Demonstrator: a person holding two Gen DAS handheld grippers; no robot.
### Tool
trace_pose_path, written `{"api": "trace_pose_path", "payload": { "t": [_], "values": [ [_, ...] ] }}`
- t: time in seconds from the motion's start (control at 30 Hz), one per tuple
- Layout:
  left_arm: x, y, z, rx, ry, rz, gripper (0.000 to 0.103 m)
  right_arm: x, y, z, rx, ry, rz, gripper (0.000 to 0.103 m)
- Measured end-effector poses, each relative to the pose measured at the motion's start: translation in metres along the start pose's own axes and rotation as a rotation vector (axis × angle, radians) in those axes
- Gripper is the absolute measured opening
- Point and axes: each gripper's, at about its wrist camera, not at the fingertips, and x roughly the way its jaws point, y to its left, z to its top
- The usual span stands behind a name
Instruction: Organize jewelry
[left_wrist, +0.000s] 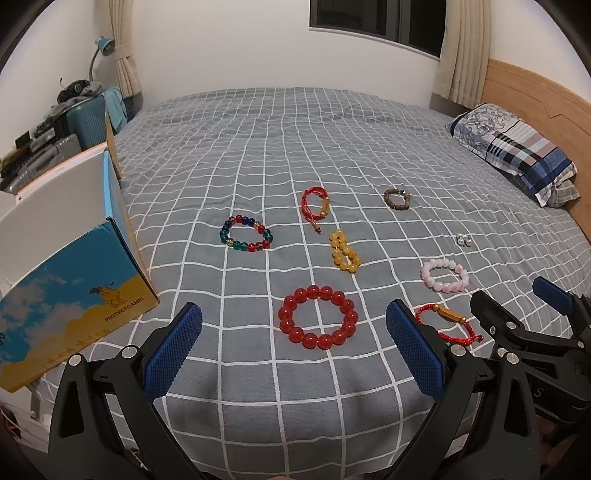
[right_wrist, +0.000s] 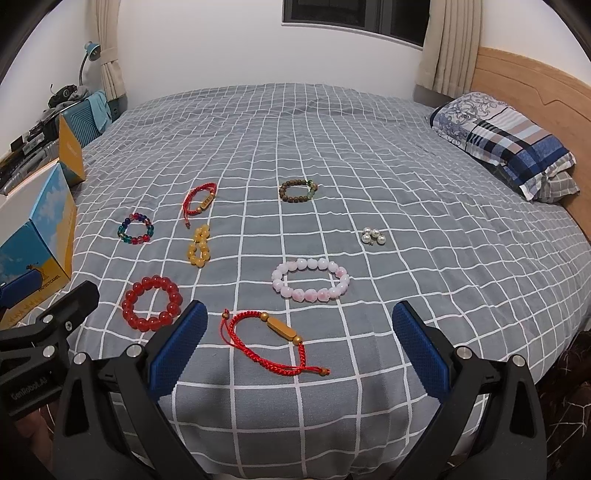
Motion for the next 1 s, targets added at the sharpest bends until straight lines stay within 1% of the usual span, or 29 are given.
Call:
{"api": "trace_pose_path", "payload": {
  "t": [1.0],
  "values": [
    [-0.0001,-0.0009,-0.0001,0.005,0.002,-0.001,0.097,-0.0003,-0.0014,0.0006,0.0,-0.002,-0.001,0.097]
  ]
}}
